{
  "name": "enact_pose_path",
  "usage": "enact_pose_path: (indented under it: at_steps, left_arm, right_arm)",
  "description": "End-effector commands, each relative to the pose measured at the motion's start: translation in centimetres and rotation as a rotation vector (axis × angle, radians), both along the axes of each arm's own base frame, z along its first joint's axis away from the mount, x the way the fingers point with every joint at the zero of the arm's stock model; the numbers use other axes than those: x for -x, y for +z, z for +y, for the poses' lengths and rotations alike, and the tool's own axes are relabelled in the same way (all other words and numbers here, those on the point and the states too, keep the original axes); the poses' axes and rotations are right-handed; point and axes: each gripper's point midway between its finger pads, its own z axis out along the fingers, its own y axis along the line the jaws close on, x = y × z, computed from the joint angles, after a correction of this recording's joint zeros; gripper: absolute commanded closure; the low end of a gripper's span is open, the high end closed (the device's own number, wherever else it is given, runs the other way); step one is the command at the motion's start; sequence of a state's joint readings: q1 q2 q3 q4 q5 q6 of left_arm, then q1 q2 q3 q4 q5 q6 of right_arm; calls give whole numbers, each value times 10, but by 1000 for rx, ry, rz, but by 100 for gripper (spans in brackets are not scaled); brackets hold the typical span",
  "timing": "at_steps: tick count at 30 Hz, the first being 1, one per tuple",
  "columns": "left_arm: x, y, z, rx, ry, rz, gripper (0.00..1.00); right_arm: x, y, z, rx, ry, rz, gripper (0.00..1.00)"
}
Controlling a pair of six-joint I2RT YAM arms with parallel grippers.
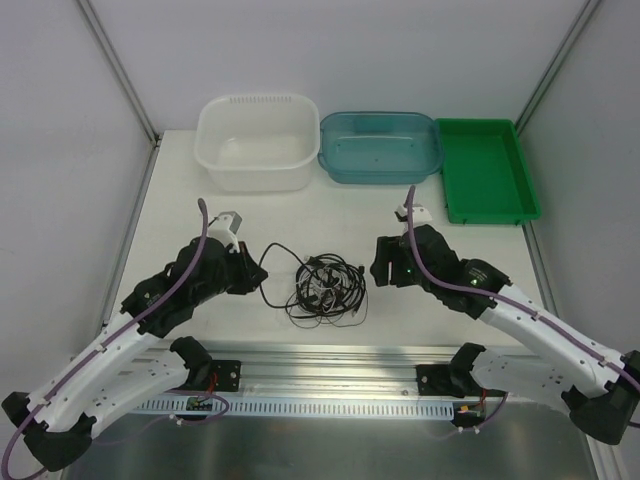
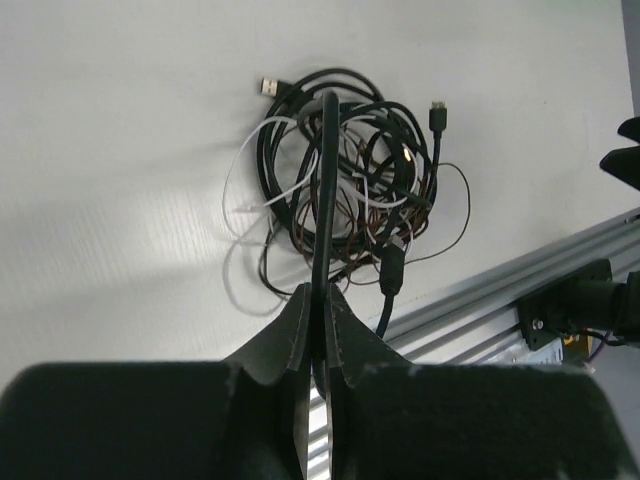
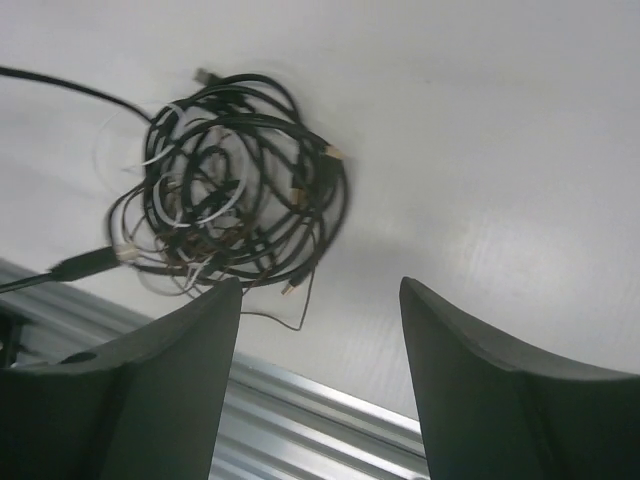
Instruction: Untangle the cables
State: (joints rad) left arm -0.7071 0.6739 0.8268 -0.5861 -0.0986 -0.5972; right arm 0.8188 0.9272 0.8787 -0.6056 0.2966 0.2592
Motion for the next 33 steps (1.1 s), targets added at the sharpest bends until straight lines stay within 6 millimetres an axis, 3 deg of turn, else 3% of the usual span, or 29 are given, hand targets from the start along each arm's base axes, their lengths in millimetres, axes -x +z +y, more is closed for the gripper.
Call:
enact_pose_path:
  at_steps: [1, 5, 8, 10, 11, 15, 18, 20, 22, 23, 25, 29, 30, 33]
  left_arm:
    - [8, 10, -16, 152, -35, -4, 100]
    - [14, 3, -15, 178, -33, 7, 100]
    - [16, -8, -13, 172, -24, 25, 100]
    - [16, -13, -12, 171, -20, 30, 100]
    - [17, -13, -12, 172, -22, 31, 100]
    - [17, -18, -12, 164, -22, 36, 100]
    - [16, -22, -11, 161, -11, 43, 100]
    - [13, -25, -7, 155, 18, 39, 100]
    - [10, -28, -4, 152, 48, 42, 100]
    - [5, -33, 1, 133, 87, 38, 100]
    - [0, -37, 7, 114, 132, 35, 100]
    - [-15, -37, 22, 64, 239, 2, 100]
    - [-18, -36, 26, 43, 255, -6, 100]
    - [-30, -30, 40, -20, 313, -18, 100]
  right_arm:
    - [5, 21, 52, -87, 158, -17, 32]
    - [5, 8, 83, -81, 175, 23, 32]
    - [10, -4, 118, -128, 210, 47, 32]
    - [6, -16, 127, -123, 163, 63, 32]
    - [5, -33, 132, -93, 144, 86, 33]
    - [-3, -68, 143, -57, 79, 120, 33]
    - [-1, -95, 156, -3, 123, 164, 34]
    - [-2, -109, 152, 68, 127, 185, 44]
    - [-2, -109, 145, 104, 135, 172, 77]
    - [-3, -94, 142, 80, 139, 143, 88]
    - [-6, -73, 134, 78, 144, 89, 99]
    - [-6, -9, 100, 148, 221, -38, 99]
    - [-4, 16, 91, 113, 226, -82, 99]
    - [-1, 47, 62, 103, 237, -126, 99]
